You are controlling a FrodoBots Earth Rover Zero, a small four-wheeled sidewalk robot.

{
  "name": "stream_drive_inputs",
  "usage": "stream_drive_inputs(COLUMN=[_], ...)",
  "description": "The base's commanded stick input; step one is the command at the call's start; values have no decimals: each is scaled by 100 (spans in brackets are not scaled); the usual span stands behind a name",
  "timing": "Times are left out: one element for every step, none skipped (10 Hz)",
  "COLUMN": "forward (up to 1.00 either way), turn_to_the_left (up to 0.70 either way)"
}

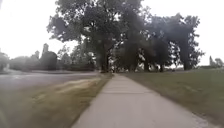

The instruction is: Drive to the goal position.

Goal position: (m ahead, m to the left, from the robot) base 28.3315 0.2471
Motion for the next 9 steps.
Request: stream_drive_inputs(forward=[100, 100, 100, 100, 100, 100, 100, 100, 100], turn_to_the_left=[0, 0, 0, 0, 0, 0, 0, 0, 0])
